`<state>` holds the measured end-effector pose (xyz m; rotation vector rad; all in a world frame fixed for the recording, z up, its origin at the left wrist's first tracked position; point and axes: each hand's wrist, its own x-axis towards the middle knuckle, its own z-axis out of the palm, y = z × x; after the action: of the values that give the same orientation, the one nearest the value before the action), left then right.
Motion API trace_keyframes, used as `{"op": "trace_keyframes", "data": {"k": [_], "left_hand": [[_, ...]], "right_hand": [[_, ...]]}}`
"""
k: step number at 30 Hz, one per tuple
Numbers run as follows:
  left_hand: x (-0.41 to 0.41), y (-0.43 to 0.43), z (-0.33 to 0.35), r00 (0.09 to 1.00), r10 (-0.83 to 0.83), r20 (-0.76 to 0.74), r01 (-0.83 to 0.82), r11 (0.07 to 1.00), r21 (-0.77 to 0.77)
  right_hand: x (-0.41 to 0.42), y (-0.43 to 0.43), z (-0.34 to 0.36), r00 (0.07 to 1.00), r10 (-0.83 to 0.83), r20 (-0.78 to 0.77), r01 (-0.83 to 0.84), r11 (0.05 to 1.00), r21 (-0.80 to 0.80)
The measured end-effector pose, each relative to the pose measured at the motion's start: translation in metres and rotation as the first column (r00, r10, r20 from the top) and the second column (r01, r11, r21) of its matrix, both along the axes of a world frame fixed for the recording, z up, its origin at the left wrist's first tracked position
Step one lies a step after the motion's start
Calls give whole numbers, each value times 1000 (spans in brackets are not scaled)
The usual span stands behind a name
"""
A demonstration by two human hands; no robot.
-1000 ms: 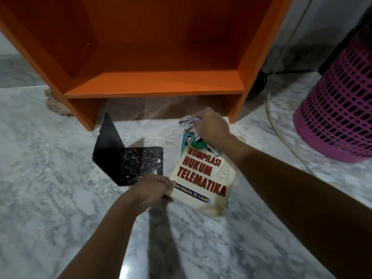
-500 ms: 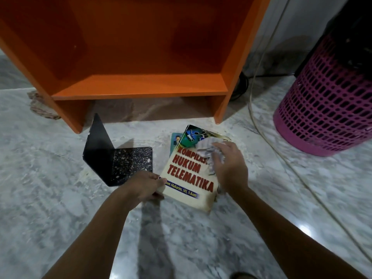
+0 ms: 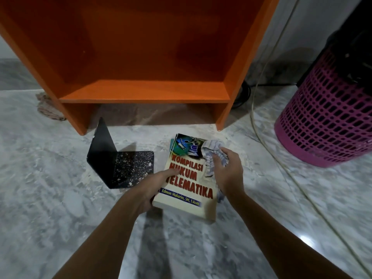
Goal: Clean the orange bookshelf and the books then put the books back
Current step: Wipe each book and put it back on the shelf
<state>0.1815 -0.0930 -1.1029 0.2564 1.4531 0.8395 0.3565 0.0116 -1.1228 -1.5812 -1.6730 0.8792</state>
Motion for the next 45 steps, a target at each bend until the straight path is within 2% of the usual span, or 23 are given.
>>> {"op": "trace_keyframes", "data": {"k": [3, 6, 8, 11, 13, 18, 22, 27, 30, 33, 36, 39, 45], "left_hand": [[2, 3, 2, 1000, -25, 14, 25, 1000, 9], [3, 7, 3, 1000, 9, -10, -8, 998, 61], [6, 8, 7, 994, 43, -100, -31, 992, 118], [9, 8, 25, 958, 40, -282, 24, 976, 217], [5, 4, 46, 941, 47, -334, 52, 958, 282], [-11, -9, 120, 903, 90, -421, 110, 897, 428], [-17, -21, 190, 863, 172, -474, 128, 834, 536], [-21, -36, 286, 838, 346, -423, 60, 712, 700], [-25, -36, 338, 733, 539, -415, 37, 577, 816], [-38, -25, 382, 553, 734, -394, 52, 441, 896], [-58, 0, 411, 408, 847, -339, 62, 345, 937], [-85, 37, 419, 255, 911, -326, 65, 320, 945], [-156, 127, 411, -68, 926, -370, 53, 374, 926]], "right_hand": [[0, 3, 2, 995, 84, 48, -86, 996, 35], [3, 14, 9, 988, 133, 83, -134, 991, 5], [6, 19, 18, 989, 117, 88, -118, 993, 0], [11, 17, 40, 994, 104, 37, -107, 989, 99], [11, 15, 61, 989, 148, 11, -147, 973, 176], [-2, 11, 129, 953, 304, 13, -288, 887, 360], [-19, 6, 197, 934, 357, -31, -303, 833, 462], [-48, -3, 305, 886, 452, -109, -297, 731, 614], [-68, 2, 367, 876, 464, -134, -269, 700, 662], [-83, 13, 418, 864, 482, -147, -287, 711, 642], [-98, 32, 448, 855, 501, -136, -314, 709, 632], [-115, 53, 468, 847, 516, -123, -341, 707, 620], [-155, 97, 492, 814, 571, -107, -390, 673, 628]]}}
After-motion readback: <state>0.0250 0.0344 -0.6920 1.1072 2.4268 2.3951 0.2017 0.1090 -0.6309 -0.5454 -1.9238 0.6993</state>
